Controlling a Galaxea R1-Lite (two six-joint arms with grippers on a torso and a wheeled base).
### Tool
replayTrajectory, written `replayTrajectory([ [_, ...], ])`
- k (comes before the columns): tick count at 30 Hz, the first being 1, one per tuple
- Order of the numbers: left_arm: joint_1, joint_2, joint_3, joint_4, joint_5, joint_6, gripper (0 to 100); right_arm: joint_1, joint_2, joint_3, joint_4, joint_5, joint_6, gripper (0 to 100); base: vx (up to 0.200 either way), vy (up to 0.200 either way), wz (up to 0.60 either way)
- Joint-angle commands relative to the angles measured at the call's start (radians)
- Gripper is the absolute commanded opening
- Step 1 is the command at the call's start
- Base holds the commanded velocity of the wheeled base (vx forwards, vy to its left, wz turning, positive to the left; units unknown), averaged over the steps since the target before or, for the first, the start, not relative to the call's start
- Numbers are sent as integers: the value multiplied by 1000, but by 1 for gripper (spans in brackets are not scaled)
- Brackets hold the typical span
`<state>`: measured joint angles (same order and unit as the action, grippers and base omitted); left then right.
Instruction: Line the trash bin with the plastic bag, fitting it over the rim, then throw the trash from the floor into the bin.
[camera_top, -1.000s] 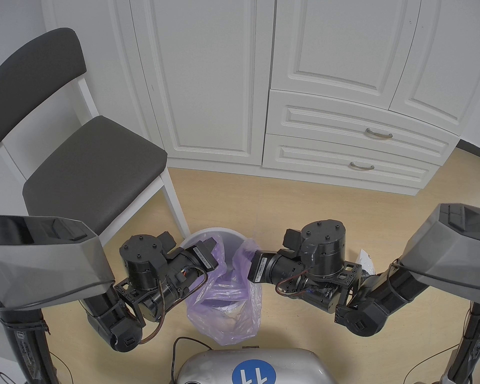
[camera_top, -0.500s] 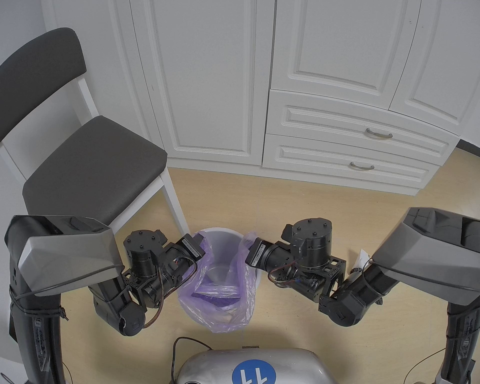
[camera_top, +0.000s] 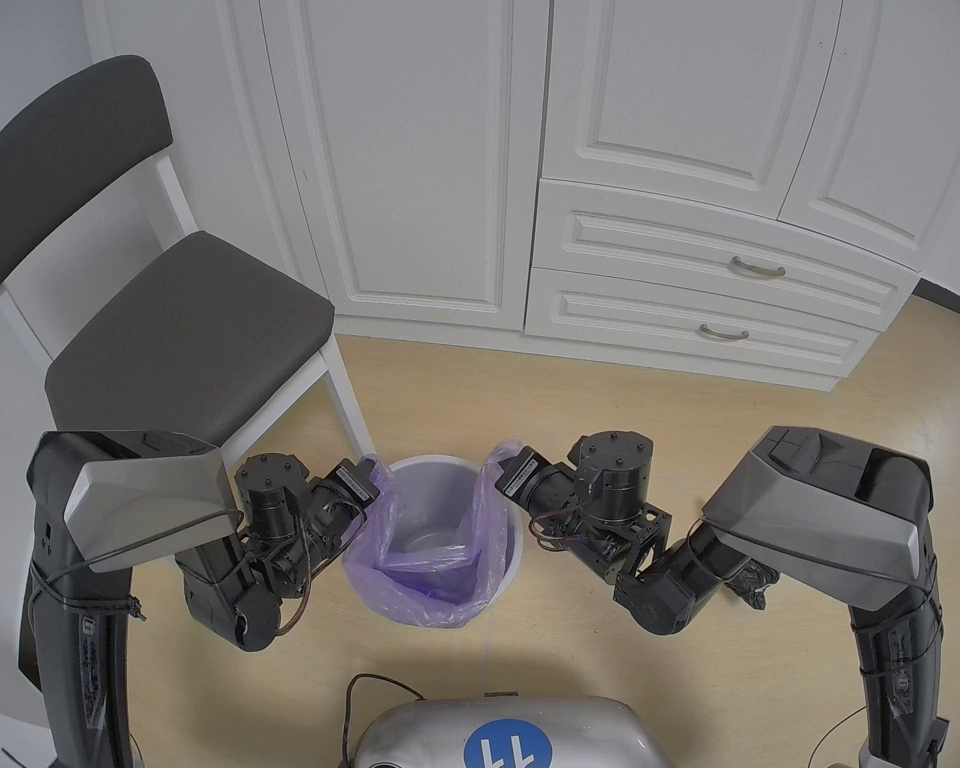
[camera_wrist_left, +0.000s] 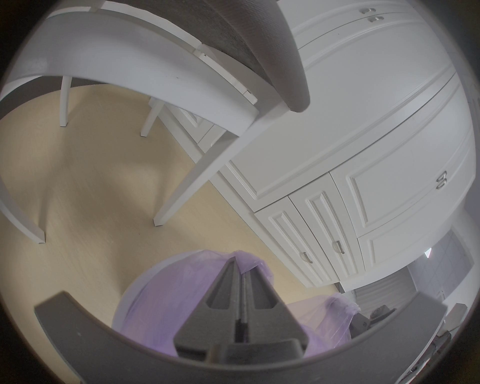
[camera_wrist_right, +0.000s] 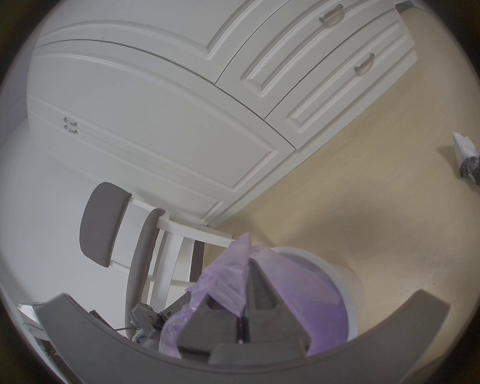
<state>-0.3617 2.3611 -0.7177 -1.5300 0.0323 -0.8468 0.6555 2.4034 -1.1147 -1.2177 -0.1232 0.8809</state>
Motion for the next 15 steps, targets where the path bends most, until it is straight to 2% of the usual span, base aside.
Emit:
replayTrajectory([
  [1, 18, -6, -8, -1, 0, -1, 0, -14, 8, -20, -2, -13, 0, 0, 0, 0, 0],
  [8, -37, -17, 0, -2, 20, -3, 0, -47, 13, -40, -2, -12, 1, 0, 0, 0, 0],
  [15, -60, -22, 3, -2, 41, -1, 0, -28, 89, -62, -2, -16, -3, 0, 0, 0, 0],
])
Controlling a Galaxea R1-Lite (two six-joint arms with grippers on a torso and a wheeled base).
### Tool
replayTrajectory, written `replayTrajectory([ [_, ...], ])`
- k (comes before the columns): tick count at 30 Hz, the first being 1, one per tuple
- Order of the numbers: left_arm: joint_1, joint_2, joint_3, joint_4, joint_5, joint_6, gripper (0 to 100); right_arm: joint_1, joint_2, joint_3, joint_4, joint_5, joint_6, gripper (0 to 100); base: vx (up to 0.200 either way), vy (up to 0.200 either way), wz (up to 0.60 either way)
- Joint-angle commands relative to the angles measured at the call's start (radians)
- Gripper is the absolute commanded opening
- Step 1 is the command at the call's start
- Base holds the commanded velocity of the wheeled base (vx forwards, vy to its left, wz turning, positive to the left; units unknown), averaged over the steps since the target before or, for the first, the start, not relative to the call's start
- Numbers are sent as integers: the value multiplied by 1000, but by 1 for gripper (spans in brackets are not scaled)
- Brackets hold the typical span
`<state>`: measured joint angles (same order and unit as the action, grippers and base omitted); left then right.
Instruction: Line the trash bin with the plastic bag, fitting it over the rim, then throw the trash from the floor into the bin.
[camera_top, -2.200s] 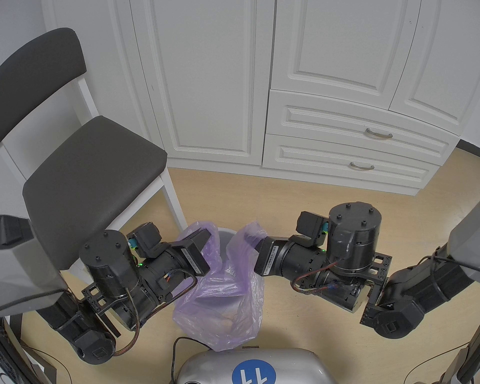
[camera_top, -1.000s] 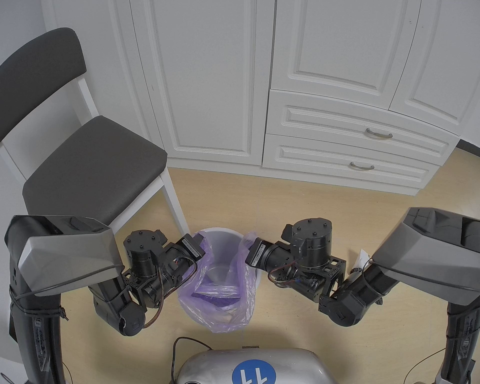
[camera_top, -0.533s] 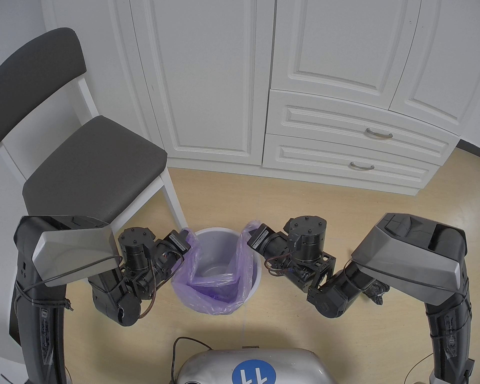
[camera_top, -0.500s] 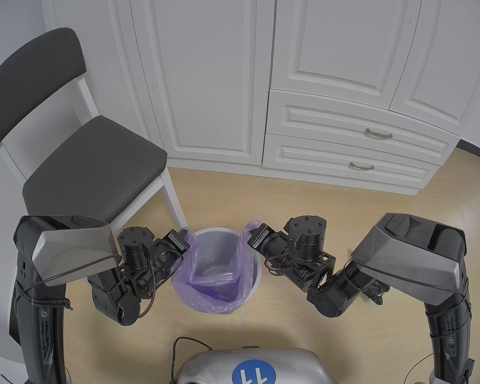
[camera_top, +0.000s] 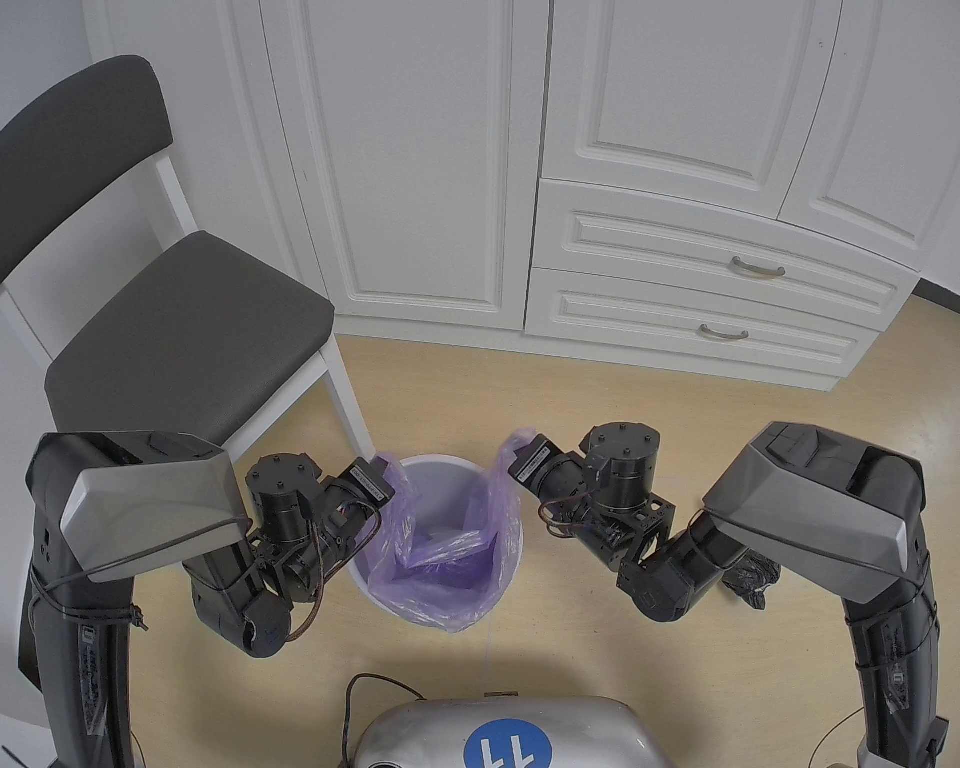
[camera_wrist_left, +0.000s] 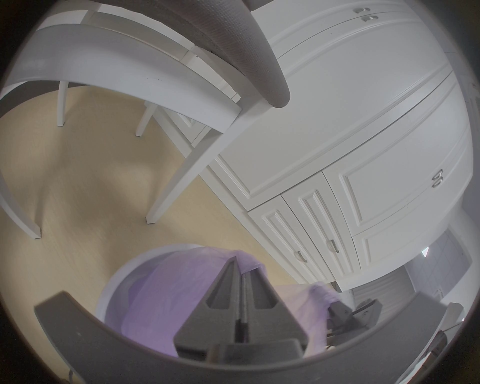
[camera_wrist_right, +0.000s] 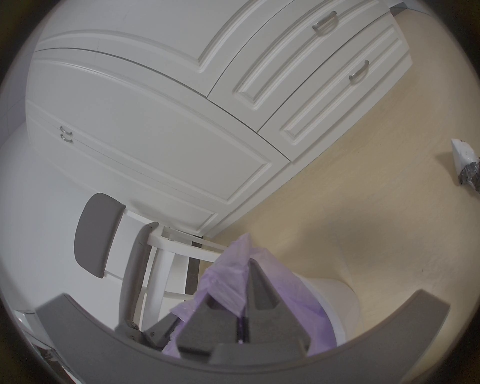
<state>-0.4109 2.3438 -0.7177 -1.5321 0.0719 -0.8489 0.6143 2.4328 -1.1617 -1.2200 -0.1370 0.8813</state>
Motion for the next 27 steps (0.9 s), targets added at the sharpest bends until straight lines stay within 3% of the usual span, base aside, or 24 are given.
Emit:
replayTrajectory([
  [1, -13, -1, 3, 0, 3, 2, 0, 19, 72, -15, 0, -3, -5, 0, 0, 0, 0],
  [8, -17, -63, 53, 4, -4, 60, 0, 22, 23, 19, 2, -1, -13, 0, 0, 0, 0],
  [11, -14, -124, 103, 12, -7, 156, 0, 13, -40, 79, 4, 16, -68, 0, 0, 0, 0],
  [16, 9, -158, 193, 36, -7, 407, 0, -10, -89, 197, 11, 34, -378, 0, 0, 0, 0],
  [18, 17, -159, 210, 36, -7, 450, 0, -14, -90, 211, 10, 33, -426, 0, 0, 0, 0],
  [19, 57, -163, 265, 30, -7, 613, 0, -51, -101, 269, 5, 24, -591, 0, 0, 0, 0],
  [21, 69, -163, 284, 29, -4, 666, 0, -64, -113, 297, 7, 22, -640, 0, 0, 0, 0],
  [22, 87, -163, 310, 27, 0, 737, 0, -83, -133, 343, 8, 24, -706, 0, 0, 0, 0],
  [24, 87, -163, 310, 27, 0, 737, 0, -83, -133, 343, 8, 24, -706, 0, 0, 0, 0],
  [25, 107, -172, 356, 13, 2, 820, 0, -110, -158, 413, 8, 31, -811, 0, 0, 0, 0],
  [27, 112, -179, 379, 10, -1, 844, 0, -117, -166, 442, 4, 33, -863, 0, 0, 0, 0],
])
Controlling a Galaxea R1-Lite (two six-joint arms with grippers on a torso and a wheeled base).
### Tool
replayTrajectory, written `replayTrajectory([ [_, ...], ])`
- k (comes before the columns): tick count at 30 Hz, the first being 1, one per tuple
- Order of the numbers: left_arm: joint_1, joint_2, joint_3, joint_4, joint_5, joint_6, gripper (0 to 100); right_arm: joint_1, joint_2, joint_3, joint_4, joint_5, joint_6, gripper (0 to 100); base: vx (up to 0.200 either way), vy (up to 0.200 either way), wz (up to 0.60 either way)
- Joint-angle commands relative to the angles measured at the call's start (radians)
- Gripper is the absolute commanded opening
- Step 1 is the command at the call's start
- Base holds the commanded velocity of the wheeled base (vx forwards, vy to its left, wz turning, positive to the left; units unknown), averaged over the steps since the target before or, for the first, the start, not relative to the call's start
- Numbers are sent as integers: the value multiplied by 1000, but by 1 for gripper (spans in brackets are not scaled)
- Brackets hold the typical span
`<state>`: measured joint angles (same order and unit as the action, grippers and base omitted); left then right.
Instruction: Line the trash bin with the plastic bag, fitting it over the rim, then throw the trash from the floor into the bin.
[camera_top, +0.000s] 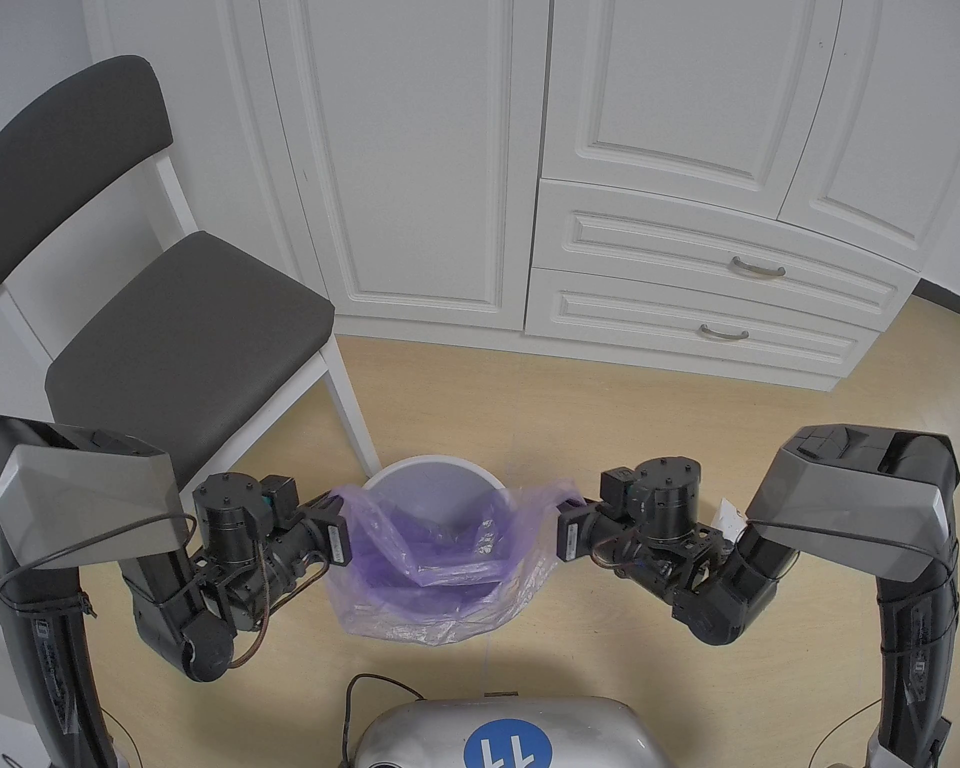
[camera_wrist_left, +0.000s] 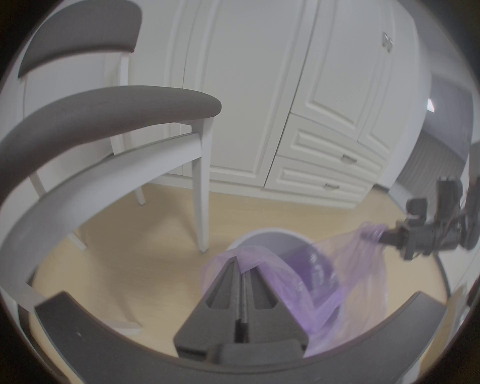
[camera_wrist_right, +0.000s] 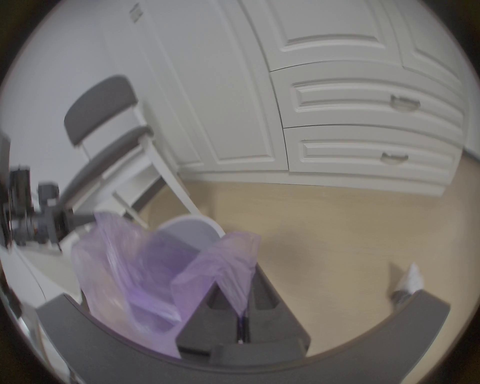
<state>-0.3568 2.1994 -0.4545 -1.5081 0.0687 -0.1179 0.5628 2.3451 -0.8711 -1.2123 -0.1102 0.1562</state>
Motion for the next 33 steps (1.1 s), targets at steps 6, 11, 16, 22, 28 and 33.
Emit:
replayTrajectory([
  [6, 68, -38, 135, -24, -15, 116, 0, -70, -84, 227, -4, 7, -239, 0, 0, 0, 0],
  [11, 91, -69, 157, -21, -21, 118, 0, -80, -84, 268, -6, 7, -319, 0, 0, 0, 0],
  [16, 91, -89, 183, -11, -27, 119, 0, -84, -84, 296, -6, 9, -354, 0, 0, 0, 0],
  [22, 90, -92, 232, -6, -109, 121, 0, -84, -89, 323, -4, 11, -385, 0, 0, 0, 0],
  [28, 93, -119, 243, 43, -118, 142, 0, -78, -124, 333, 57, 15, -395, 0, 0, 0, 0],
  [33, 110, -198, 235, 141, -119, 147, 0, -83, -194, 336, 137, 21, -395, 0, 0, 0, 0],
])
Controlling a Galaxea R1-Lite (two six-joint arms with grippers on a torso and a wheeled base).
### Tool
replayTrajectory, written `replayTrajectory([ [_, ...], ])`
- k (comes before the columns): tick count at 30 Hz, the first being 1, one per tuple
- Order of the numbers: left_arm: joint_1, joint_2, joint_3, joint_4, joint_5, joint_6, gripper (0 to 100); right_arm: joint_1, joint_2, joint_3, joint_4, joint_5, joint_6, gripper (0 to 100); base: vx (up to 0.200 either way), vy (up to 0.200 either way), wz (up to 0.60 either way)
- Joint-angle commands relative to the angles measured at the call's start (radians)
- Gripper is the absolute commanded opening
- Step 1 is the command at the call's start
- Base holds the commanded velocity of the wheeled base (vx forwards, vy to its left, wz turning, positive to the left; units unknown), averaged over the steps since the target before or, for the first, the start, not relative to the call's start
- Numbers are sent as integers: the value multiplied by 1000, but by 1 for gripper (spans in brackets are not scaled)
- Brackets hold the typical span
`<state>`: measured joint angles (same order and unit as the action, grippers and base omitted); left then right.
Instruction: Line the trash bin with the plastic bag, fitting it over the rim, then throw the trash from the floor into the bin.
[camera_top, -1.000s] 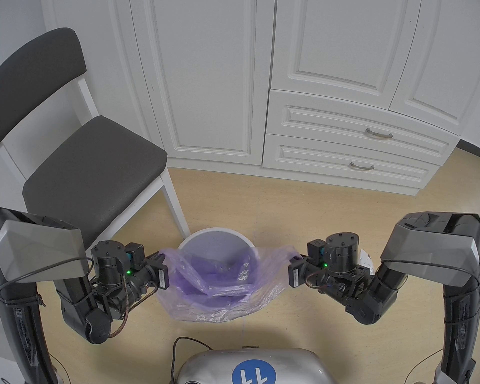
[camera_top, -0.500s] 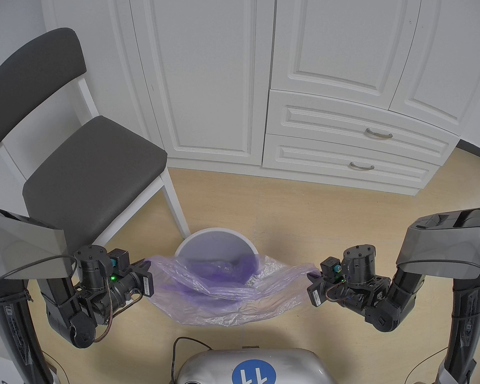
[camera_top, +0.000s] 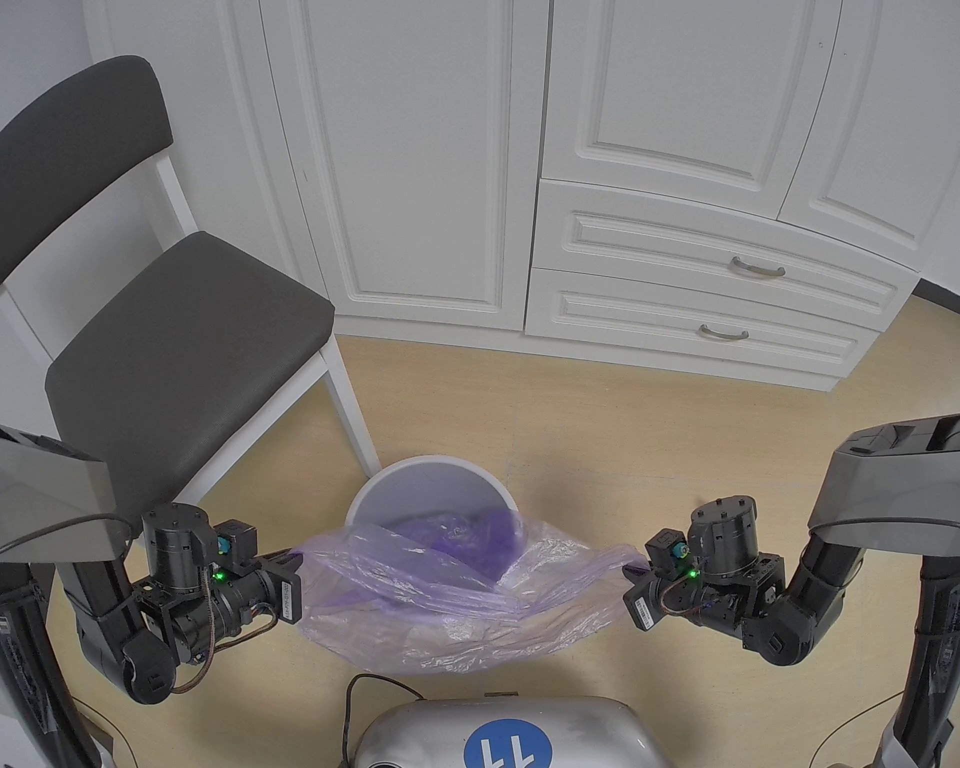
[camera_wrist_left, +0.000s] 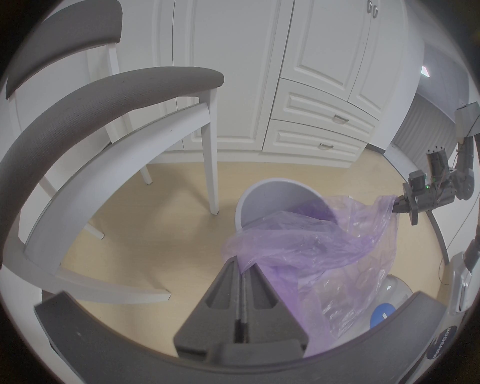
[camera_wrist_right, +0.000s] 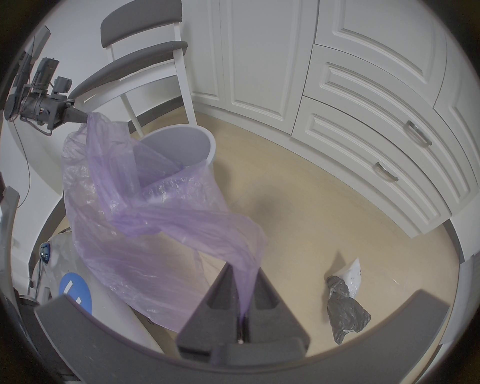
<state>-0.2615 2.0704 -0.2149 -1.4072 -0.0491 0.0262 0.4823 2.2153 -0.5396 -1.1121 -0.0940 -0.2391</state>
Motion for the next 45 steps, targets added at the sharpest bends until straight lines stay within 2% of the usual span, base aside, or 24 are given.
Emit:
replayTrajectory([
  [1, 18, -87, -6, 73, -1, 11, 0, -2, -80, 6, 52, 10, 0, 0, 0, 0, 0],
  [3, 22, -110, -8, 108, -1, 23, 0, -2, -94, 7, 72, 14, 0, 0, 0, 0, 0],
  [6, 36, -165, -21, 229, -3, 51, 0, -1, -117, 12, 121, 16, 0, 0, 0, 0, 0],
  [10, 50, -191, -34, 303, -3, 61, 0, 1, -118, 7, 150, 17, 0, 0, 0, 0, 0],
  [15, 64, -181, -31, 318, -3, 112, 0, 4, -120, 10, 152, 17, 0, 0, 0, 0, 0],
  [21, 61, -159, -23, 327, -3, 124, 0, 7, -109, 18, 156, 17, -6, 0, 0, 0, 0],
  [26, 57, -84, -31, 367, -14, 170, 0, 10, -128, -8, 321, 17, -26, 0, 0, 0, 0],
  [32, 57, 33, -80, 333, -23, 158, 0, 21, -51, -76, 339, 7, -9, 0, 0, 0, 0],
  [34, 59, 73, -100, 307, -17, 143, 0, 22, -16, -105, 339, 4, 9, 0, 0, 0, 0],
  [38, 56, 177, -141, 175, 2, 60, 0, 55, 40, -189, 339, -24, 149, 0, 0, 0, 0],
  [39, 56, 185, -144, 166, 5, 55, 0, 56, 43, -195, 339, -27, 161, 0, 0, 0, 0],
  [41, 50, 249, -185, 88, 51, 5, 0, 62, 69, -257, 337, -56, 244, 0, 0, 0, 0],
  [45, 39, 292, -228, 44, 98, -40, 0, 65, 90, -312, 316, -62, 316, 0, 0, 0, 0],
])
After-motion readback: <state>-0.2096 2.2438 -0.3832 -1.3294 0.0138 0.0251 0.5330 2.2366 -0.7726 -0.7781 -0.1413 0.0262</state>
